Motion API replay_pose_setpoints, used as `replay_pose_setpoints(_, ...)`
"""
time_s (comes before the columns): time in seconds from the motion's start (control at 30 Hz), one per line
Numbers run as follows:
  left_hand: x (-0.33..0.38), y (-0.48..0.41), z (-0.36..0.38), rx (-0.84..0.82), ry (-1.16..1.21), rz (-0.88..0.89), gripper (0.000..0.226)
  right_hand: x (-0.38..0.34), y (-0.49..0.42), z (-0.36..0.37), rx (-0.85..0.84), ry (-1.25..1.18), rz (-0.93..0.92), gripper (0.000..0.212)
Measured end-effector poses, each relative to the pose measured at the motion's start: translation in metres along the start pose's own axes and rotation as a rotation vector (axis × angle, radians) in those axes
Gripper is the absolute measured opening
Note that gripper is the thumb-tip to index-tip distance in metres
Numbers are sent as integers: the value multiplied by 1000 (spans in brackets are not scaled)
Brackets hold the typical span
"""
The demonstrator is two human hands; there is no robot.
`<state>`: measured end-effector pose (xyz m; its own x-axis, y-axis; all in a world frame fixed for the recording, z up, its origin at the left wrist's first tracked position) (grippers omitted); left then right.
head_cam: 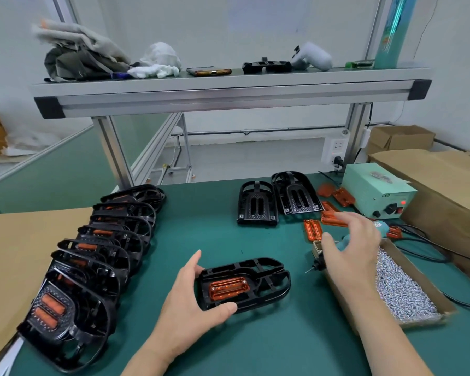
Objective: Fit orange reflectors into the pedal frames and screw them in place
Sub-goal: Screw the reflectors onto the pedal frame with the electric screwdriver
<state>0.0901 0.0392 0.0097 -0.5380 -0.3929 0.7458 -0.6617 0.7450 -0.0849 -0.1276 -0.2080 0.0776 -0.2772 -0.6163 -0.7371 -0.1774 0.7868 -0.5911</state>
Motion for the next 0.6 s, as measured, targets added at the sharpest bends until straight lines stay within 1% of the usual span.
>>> replay_pose_setpoints(0.07, 0, -1, -1, 12, 32, -25, 123, -22, 5, 10, -133, 6, -177, 40)
replay_pose_setpoints(0.13, 2, -3, -1, 14, 34, -36, 126, -34, 11, 19, -269, 8, -263, 47)
replay_pose_setpoints(0.2, 5, -7, -3, 2, 30, -56, 129, -39, 15, 28, -426, 15, -266, 52)
replay_pose_setpoints(0.33, 6, -20, -7, -46, 47, -116, 132, -47, 26, 45, -795, 15, -240, 61)
replay_pose_setpoints(0.4, 6, -25, -10, -71, 71, -142, 131, -50, 34, 54, -921, 31, -240, 62)
replay_pose_setpoints(0.5, 6, -33, -15, -109, 119, -189, 131, -55, 40, 67, -993, 66, -253, 57)
replay_pose_setpoints(0.6, 7, -39, -20, -147, 136, -215, 131, -61, 35, 76, -963, 80, -227, 45)
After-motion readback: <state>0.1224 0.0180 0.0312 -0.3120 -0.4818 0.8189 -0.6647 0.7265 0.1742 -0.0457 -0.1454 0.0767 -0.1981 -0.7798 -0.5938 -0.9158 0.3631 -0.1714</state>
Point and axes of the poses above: each hand's wrist, its own y-axis away from the middle knuckle, its own z-axis out of the palm, x = y × z, the point moved 6 cm from there along -y, towards the middle knuckle, and after that the axes turned 9 degrees about -y, right-handed, at the moved point
